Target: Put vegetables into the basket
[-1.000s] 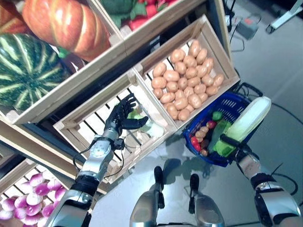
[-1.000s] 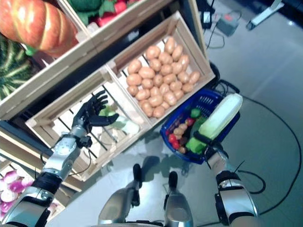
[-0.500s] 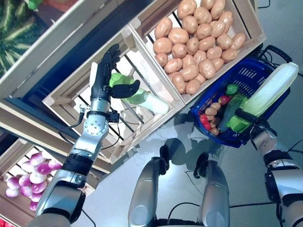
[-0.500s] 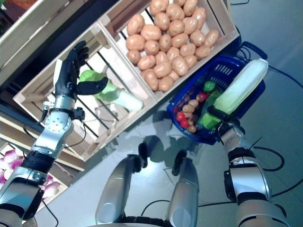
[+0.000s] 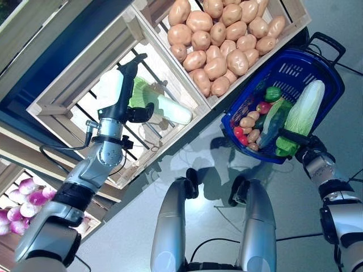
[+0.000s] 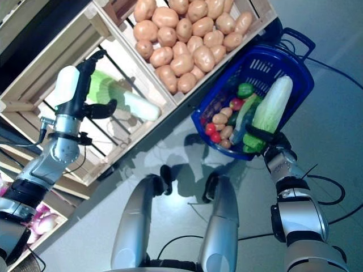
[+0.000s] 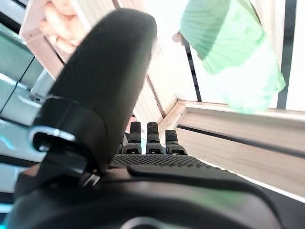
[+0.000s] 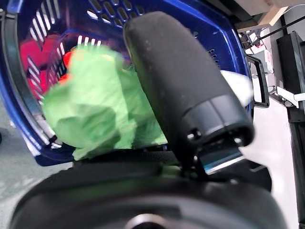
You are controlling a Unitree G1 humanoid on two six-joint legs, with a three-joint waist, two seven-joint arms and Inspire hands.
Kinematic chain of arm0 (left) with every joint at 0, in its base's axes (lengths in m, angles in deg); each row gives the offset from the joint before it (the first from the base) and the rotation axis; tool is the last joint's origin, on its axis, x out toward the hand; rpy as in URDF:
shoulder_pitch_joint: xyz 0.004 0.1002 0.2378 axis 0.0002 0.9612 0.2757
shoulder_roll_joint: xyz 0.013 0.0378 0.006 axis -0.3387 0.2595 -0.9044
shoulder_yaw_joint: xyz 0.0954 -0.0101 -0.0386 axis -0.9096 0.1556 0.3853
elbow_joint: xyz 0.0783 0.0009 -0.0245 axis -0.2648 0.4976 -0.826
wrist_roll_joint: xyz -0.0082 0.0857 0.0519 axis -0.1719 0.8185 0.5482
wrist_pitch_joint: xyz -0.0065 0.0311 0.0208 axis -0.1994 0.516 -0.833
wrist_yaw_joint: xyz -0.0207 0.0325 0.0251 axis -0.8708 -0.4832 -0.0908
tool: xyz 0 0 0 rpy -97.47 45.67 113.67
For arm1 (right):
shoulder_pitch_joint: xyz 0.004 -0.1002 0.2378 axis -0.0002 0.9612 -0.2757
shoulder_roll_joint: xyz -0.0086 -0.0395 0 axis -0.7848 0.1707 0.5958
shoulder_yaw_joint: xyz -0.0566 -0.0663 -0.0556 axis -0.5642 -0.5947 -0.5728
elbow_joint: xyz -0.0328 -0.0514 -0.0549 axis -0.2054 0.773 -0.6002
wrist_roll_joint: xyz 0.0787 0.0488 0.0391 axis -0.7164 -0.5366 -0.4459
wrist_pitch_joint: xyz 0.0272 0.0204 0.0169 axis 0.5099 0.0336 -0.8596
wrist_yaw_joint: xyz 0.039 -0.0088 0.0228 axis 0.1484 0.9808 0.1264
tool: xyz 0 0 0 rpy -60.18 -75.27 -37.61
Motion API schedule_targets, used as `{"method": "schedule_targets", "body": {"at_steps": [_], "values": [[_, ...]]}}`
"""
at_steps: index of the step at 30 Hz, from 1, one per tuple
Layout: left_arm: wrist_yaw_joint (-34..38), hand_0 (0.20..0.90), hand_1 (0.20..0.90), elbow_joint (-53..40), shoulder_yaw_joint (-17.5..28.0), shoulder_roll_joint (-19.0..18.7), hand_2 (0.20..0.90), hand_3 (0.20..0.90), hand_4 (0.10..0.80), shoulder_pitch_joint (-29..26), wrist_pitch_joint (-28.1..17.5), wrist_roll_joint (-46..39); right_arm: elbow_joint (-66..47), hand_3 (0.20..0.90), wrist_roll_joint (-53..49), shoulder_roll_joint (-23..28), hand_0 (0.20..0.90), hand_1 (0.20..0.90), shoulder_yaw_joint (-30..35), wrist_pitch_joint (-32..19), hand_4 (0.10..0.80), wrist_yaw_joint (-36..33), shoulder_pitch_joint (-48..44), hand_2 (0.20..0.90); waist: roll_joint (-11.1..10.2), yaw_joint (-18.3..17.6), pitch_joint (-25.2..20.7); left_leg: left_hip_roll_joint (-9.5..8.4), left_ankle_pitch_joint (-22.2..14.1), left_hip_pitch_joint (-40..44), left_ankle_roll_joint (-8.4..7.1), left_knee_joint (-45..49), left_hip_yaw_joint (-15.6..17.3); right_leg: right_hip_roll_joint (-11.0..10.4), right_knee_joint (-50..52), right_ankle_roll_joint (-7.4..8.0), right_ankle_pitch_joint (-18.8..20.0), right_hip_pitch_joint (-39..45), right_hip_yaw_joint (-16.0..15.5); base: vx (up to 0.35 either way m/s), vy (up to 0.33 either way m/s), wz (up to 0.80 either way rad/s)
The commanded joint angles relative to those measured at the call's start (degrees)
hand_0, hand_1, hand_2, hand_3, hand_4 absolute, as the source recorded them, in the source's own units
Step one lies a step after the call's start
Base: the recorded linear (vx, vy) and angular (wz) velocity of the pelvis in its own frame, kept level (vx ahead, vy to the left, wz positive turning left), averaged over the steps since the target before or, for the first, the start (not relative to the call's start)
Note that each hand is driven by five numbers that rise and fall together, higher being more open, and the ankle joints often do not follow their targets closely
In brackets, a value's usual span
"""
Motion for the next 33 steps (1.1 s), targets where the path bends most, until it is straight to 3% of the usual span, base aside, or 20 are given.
{"method": "schedule_targets", "body": {"at_steps": [1, 8, 13, 19, 24, 28, 33], "values": [[5.64, 0.9, 0.9, -0.51, 2.76, -4.84, 0.9, 0.9, 0.8, -6.34, -0.33, 2.18, -3.38, 0.9, -0.75, 4.35, 0.9, 0.9, -0.2, -4.8, 0.8, 2.0, -2.43, 0.9, -0.01, -0.51, -0.33, -0.94, -9.31, 7.68, 0.52, 0.83, 3.87, 2.41, -6.2, -1.12, 3.39, 5.78, 0.52, 0.0, 0.0, 0.0], [7.25, 0.9, 0.9, 1.43, 1.2, -6.67, 0.9, 0.9, 0.8, -6.81, 1.55, 6.93, -4.31, 0.9, -1.01, 4.43, 0.9, 0.9, -0.75, -5.05, 0.8, 2.94, -2.25, 0.9, 0.25, -0.89, -0.33, -0.64, -9.38, 7.74, 0.45, 0.72, 4.35, 2.36, -5.94, -0.89, 3.5, 5.21, 1.02, 0.02, 0.014, -0.03], [8.07, 0.9, 0.9, 3.6, -3.13, -9.59, 0.9, 0.9, 0.8, -9.22, 4.04, 15.49, -4.82, 0.9, -1.15, 4.61, 0.9, 0.9, -1.57, -5.09, 0.8, 3.56, -1.92, 0.9, 0.48, -1.6, -0.33, -0.36, -9.08, 7.96, 0.34, -0.09, 5.02, 2.5, -6.48, -0.52, 3.94, 4.87, 1.68, 0.002, 0.004, -0.01], [4.89, 0.9, 0.9, 4.88, -8.92, -12.55, 0.9, 0.9, 0.8, -12.2, 4.55, 19.2, -5.33, 0.9, -1.86, 5.25, 0.9, 0.9, -1.91, -5.87, 0.8, 4.13, -1.74, 0.9, 0.9, -2.33, -0.33, -0.09, -8.83, 7.39, 0.29, -0.63, 5.63, 2.76, -6.77, -0.02, 4.44, 3.74, 2.44, 0.014, 0.02, -0.08], [-3.1, 0.9, 0.9, 3.61, -14.64, -13.37, 0.9, 0.9, 0.8, -15.21, 3.06, 17.86, -7.41, 0.9, -5.05, 5.18, 0.9, 0.9, -2.5, -7.73, 0.8, 4.3, -2.11, 0.9, 1.01, -3.06, -0.33, 0.44, -8.48, 5.93, 0.46, -0.61, 6.26, 2.94, -7.09, -0.03, 5.09, 2.1, 2.86, 0.002, 0.004, -0.02], [-5.27, 0.9, 0.9, 2.39, -17.09, -12.6, 0.9, 0.9, 0.8, -15.52, 3.65, 15.17, -15.43, 0.9, -7.12, 3.04, 0.9, 0.9, -2.74, -11.34, 0.8, 3.19, -0.78, 0.9, 1.1, -3.86, -0.33, 0.66, -8.19, 4.62, 0.39, -0.69, 6.54, 3.63, -7.56, 0.24, 5.71, 0.64, 3.86, 0.008, 0.017, -0.07], [-6.03, 0.9, 0.9, 2.88, -16.0, -10.33, 0.9, 0.9, 0.8, -12.83, 4.51, 13.84, -29.45, 0.9, -3.11, -0.36, 0.9, 0.9, -5.02, -13.49, 0.8, 0.89, 2.99, 0.9, 0.66, -5.09, -0.33, 1.07, -8.02, 2.96, 0.23, -0.66, 7.32, 4.74, -7.92, 0.56, 6.22, -1.38, 5.32, 0.008, 0.039, -0.07]]}}
